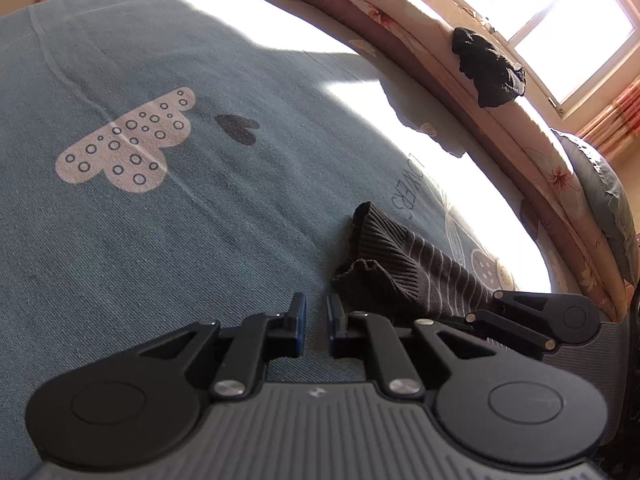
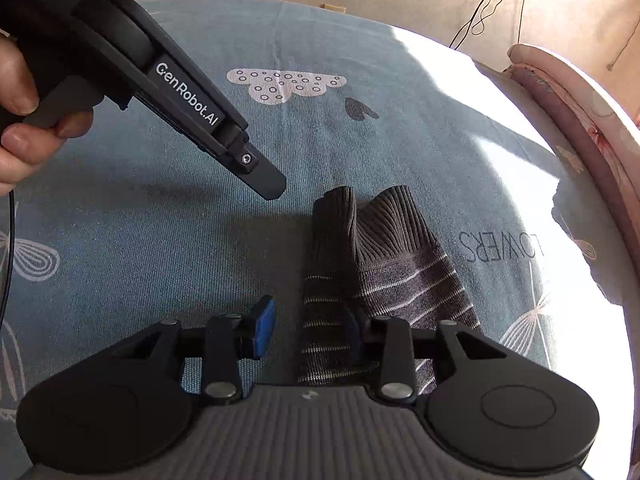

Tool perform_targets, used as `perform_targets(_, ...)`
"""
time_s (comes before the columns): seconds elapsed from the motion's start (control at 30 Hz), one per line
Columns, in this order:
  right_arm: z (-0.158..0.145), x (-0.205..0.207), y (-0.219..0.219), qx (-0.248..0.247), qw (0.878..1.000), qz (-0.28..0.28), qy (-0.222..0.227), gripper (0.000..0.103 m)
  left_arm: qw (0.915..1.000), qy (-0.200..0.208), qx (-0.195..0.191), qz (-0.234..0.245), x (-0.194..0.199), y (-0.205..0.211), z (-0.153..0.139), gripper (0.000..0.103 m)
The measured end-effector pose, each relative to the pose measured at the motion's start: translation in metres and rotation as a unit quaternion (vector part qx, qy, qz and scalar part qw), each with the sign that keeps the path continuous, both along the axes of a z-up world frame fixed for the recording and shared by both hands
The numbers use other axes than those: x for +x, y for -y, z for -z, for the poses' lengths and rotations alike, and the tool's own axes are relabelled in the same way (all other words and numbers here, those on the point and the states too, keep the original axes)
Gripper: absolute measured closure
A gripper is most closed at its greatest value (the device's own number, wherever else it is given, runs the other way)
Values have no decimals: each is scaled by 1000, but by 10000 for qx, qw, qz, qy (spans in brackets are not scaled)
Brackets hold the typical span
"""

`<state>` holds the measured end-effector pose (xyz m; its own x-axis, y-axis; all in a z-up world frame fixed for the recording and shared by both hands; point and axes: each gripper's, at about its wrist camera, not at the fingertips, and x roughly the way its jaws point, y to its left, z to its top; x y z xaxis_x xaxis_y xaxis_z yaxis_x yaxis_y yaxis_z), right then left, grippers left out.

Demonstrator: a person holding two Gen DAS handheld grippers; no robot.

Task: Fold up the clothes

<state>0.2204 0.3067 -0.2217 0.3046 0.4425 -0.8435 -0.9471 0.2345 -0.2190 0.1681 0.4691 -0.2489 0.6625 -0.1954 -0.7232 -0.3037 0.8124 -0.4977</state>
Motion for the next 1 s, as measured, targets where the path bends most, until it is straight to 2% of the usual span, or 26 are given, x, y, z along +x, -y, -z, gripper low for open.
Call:
perform_targets(0.03, 3, -1, -2, -21, 10000, -16, 72, 64, 10000, -26, 2, 2, -1, -1, 1, 94)
perform_targets(0.07, 3, -1, -2, -24, 9999, -30, 100, 71, 10000, -42, 10, -9, -2, -2, 1, 94)
perform_targets(0.1, 4, -2, -4, -62, 9999, -12, 98, 98, 10000, -56, 19, -20, -4, -4, 2, 94)
perform_targets(0.2, 0, 0, -6, -162, 9998, -33, -81, 99, 9999, -107, -40, -85, -7, -9, 2, 94)
perform_targets(0.3, -9, 10, -5, 69, 9963, -55, -855, 99, 9998, -109, -100, -158, -11, -13, 2, 94)
perform_targets(0.37, -13, 14, -2, 181, 9928, -91, -1185, 99, 9996, -88, -203, -187, -12, -14, 2, 94)
perform_targets(0.43, -14, 17, 1, 256, 9904, -108, -1353, 98, 9993, -46, -305, -228, -12, -16, 3, 87)
perform_targets(0.53, -18, 17, 5, 378, 9840, -218, -1729, 92, 9987, 119, -441, -229, -12, -16, 1, 83)
perform_targets(0.63, -30, 15, 8, 505, 9873, -206, -1492, 91, 9991, 304, -281, 77, -6, -10, -4, 82)
perform_targets(0.73, -42, 30, 13, 552, 9914, -15, -1186, 91, 9960, 475, 240, 718, 5, 2, -8, 82)
perform_targets(0.83, -51, 49, 16, 571, 9938, 168, -938, 87, 9813, 630, 717, 1669, 18, 17, -8, 82)
perform_targets(0.87, -53, 55, 17, 545, 9947, 214, -845, 85, 9741, 696, 837, 1982, 22, 21, -8, 81)
perform_targets(0.93, -52, 65, 17, 438, 9960, 225, -742, 81, 9672, 741, 942, 2238, 27, 23, -7, 69)
perform_targets(1.0, -50, 73, 17, 362, 9968, 215, -678, 81, 9634, 796, 902, 2395, 32, 19, -9, 65)
